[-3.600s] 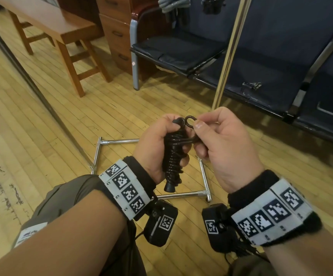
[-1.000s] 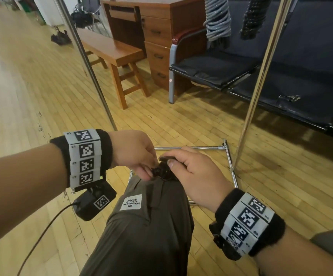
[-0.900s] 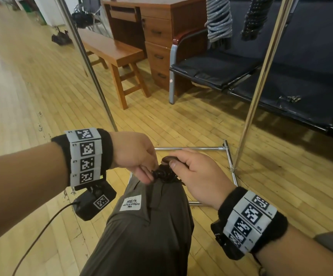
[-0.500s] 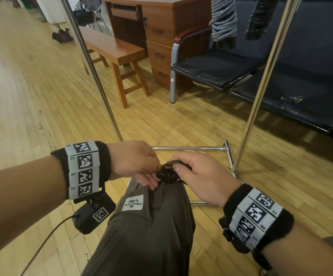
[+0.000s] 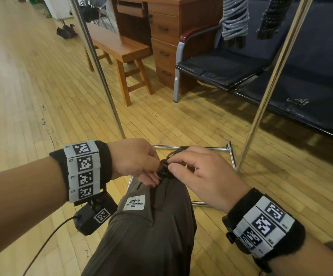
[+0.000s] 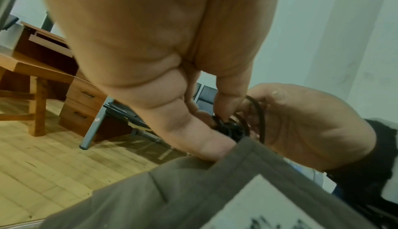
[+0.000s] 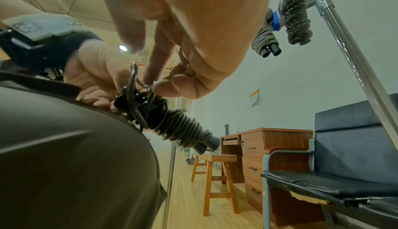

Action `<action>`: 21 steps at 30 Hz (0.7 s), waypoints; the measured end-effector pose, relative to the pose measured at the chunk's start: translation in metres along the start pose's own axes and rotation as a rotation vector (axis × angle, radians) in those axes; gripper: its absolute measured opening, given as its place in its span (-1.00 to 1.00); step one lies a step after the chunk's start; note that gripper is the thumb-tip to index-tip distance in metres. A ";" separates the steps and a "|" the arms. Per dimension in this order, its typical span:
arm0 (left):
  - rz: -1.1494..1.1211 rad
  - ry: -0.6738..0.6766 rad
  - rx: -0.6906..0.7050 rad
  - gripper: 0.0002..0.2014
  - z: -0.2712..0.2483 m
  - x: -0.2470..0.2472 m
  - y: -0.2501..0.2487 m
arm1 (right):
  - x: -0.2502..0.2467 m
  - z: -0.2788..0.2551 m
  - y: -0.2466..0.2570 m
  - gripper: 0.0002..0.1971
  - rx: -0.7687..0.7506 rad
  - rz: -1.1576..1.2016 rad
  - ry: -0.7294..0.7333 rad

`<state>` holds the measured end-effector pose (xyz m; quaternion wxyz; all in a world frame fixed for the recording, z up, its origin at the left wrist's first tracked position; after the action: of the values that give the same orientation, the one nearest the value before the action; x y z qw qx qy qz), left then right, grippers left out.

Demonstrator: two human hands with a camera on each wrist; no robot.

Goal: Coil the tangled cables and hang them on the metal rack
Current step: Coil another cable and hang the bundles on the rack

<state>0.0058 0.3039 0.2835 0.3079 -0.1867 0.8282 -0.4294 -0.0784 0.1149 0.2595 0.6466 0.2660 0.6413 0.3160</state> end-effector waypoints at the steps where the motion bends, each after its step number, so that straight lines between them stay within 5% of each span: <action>1: -0.005 -0.011 0.008 -0.81 0.000 0.001 0.000 | 0.000 0.000 0.000 -0.73 0.004 -0.007 -0.019; 5: -0.055 -0.046 0.014 -0.82 0.002 0.008 -0.002 | 0.003 0.002 -0.004 -0.83 0.038 0.019 -0.103; 9: -0.086 -0.087 0.003 -0.84 0.002 0.010 -0.002 | 0.002 -0.001 -0.003 -0.62 0.068 0.013 -0.085; 14: -0.075 -0.090 0.005 -0.83 0.004 0.013 -0.002 | 0.006 0.001 -0.004 -0.78 0.115 0.043 -0.142; 21: -0.030 -0.092 0.017 -0.84 0.002 0.016 -0.003 | 0.007 0.007 -0.011 -0.84 0.211 0.180 -0.035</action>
<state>-0.0045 0.2916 0.2791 0.3409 -0.2160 0.8067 -0.4317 -0.0713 0.1134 0.2471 0.5952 0.3946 0.6330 0.2989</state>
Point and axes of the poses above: each hand's wrist, its own z-axis towards the middle knuckle, its own x-axis out of the palm, y = z × x, the point moved 2 cm from there along z, towards the middle knuckle, and after that the axes turned 13 degrees about x, right-handed, at the moved point
